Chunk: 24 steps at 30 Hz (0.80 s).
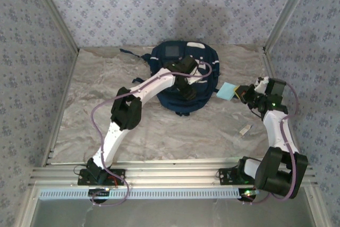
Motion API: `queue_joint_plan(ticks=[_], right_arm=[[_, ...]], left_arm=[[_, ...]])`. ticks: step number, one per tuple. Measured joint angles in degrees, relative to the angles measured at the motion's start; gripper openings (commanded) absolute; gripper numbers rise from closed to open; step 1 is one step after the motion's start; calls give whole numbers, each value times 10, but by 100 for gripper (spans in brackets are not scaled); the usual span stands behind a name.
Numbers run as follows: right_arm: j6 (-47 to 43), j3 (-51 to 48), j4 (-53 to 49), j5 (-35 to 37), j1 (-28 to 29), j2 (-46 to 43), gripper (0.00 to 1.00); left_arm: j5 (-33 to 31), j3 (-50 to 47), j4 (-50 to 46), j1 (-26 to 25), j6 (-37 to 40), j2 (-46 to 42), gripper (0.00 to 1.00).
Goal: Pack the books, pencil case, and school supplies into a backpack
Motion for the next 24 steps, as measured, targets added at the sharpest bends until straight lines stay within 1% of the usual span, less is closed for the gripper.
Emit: queue_joint_plan(ticks=[3,6,8,12,14,15,21,24], right_arm=[[0,0,2,0,0,4,0],[0,0,5,0,0,7,0],[0,0,8,-1,0,8,0],[0,0,10,-5,0,9,0],[0,0,10,-6,0,9,0],[0,0,10,-7,0,9,0],[0,0,9,-9,0,3,0],[0,0,6,-10,0,-1,0]], left_arm=[[20,0,-9,0,2,0,70],[14,0,-8,0,6,0,67],[-7,-1,-3,0,9,0,64],[-74,-11,31,0,19,0,60],[-90,-12,38,-1,26,3,55],[-95,-12,42,-1,30,6,50],[-93,-7,43,2,36,16,1],[-77,8,36,8,34,15,0]])
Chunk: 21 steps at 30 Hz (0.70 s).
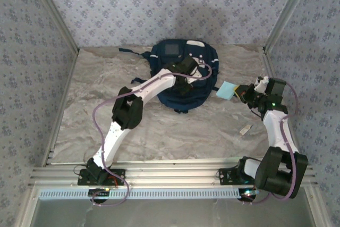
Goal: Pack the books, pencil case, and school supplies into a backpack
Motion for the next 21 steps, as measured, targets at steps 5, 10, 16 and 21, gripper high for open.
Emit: queue_joint_plan(ticks=[5,10,16,21], right_arm=[[0,0,-5,0,0,-6,0],[16,-9,8,2,13,-6,0],[77,-24,77,22,76,-3,0],[124,-24,144,50,126,32,0]], left_arm=[[47,51,-38,12,-33,0,0],[110,114,-72,29,-84,-1,0],[219,158,-100,46,-159,-1,0],[299,162,-102,44,-228,-1,0]])
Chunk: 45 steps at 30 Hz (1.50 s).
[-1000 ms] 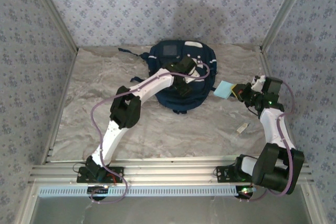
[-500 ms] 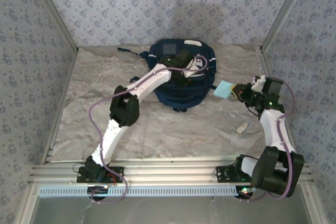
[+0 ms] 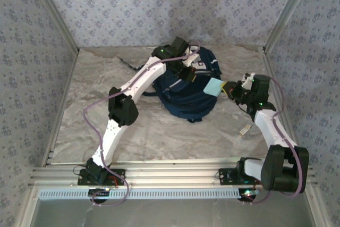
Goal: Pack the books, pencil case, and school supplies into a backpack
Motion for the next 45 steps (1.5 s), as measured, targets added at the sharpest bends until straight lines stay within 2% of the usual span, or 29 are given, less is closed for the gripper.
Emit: queue_joint_plan(ticks=[4,11,20,24,27,28,33,39,41,44,45], right_arm=[[30,0,34,21,27,33,0],[68,-8,96,76,78,57,0],[123,16,225,115,148,221,0],[152,37,286,122,162,272,0],[162,38,300,129,166,279,22],[160,39,298,130,165,279,27],[140,47,249,146,159,260,35],[51,57,93,186,128,144,51],[13,69,33,196,115,106,63],[-50,90,-59,209,93,58,74],[-68,97,-87,212,85,46,90]], left_arm=[[34,0,6,-3,-45,0,0],[54,3,37,-4,-110,1,0],[61,6,60,-3,-150,1,0],[50,6,64,0,-158,3,0],[51,5,72,5,-165,3,0],[52,5,77,6,-168,3,0],[61,5,88,5,-177,3,0],[74,5,98,5,-189,3,0],[78,5,103,6,-193,4,0],[85,5,111,9,-200,7,0],[87,5,112,9,-202,8,0]])
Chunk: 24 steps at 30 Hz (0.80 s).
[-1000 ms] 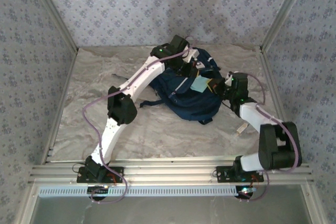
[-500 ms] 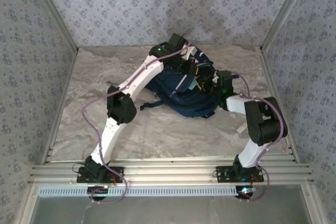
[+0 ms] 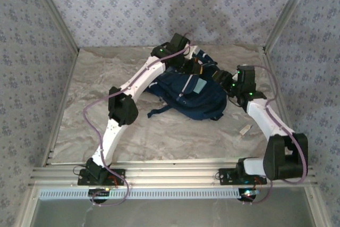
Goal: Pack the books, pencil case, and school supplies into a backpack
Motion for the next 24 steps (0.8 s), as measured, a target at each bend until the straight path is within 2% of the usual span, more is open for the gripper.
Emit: queue_joint_plan(ticks=[1,9,12,17,24], right_arm=[[-17,7,-30,0,-9,-11,100],[-67,-3,-156,-46,-138,-75,100],[-98,5,-219,-39,-152,-101,100],[-150,21,-351,32,-153,-103,100],[-153,-54,-445,149,-144,-157,100]], left_arm=[[3,0,2,1,-1,1,0],[19,0,10,6,-5,5,0],[23,0,10,7,-4,5,0],[29,-1,10,10,-4,6,0],[49,-34,32,11,-2,6,0]])
